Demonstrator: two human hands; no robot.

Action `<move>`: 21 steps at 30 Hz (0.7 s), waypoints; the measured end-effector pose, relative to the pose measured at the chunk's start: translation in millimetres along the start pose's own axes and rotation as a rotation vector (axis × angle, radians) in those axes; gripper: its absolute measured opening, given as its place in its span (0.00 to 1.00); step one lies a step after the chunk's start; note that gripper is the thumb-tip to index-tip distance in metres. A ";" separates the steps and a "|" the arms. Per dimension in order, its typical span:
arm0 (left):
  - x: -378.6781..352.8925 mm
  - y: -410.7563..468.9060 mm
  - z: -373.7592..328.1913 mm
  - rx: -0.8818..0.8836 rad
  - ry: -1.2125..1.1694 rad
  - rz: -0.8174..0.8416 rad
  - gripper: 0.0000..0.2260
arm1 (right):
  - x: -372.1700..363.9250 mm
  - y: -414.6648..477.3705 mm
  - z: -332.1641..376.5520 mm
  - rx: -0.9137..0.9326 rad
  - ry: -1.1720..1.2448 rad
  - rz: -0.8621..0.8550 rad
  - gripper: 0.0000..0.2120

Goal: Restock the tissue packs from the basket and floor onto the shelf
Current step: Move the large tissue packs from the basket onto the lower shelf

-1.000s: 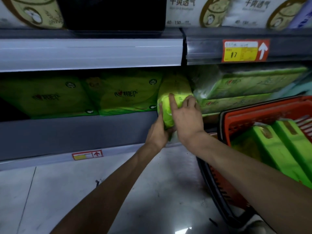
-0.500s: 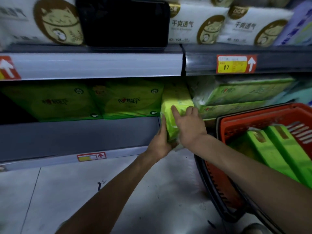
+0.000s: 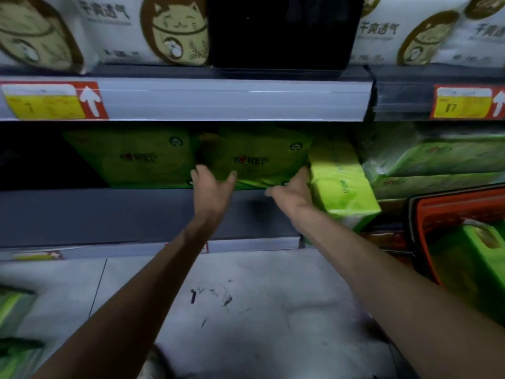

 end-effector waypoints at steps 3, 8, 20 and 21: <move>10.1 14.8 -5.4 0.003 -0.039 -0.047 0.31 | -4.8 19.5 -1.8 -0.027 0.128 -0.029 0.49; 13.8 19.2 4.6 -0.015 -0.025 -0.103 0.39 | -13.5 29.2 -8.0 0.006 0.290 -0.096 0.52; 19.3 24.0 10.0 -0.118 -0.036 -0.173 0.35 | -17.2 38.6 -17.0 0.051 0.323 0.010 0.45; 18.6 22.9 10.2 -0.115 -0.046 -0.183 0.36 | -17.0 38.9 -17.1 0.053 0.318 0.016 0.45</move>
Point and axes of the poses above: each hand's wrist, its own y-axis towards the middle knuckle, its own x-axis out of the back of the hand, z = x × y, the point moved 8 cm from there along y, towards the middle knuckle, and after that the axes turned 4 degrees about x, right-handed, at the moved point
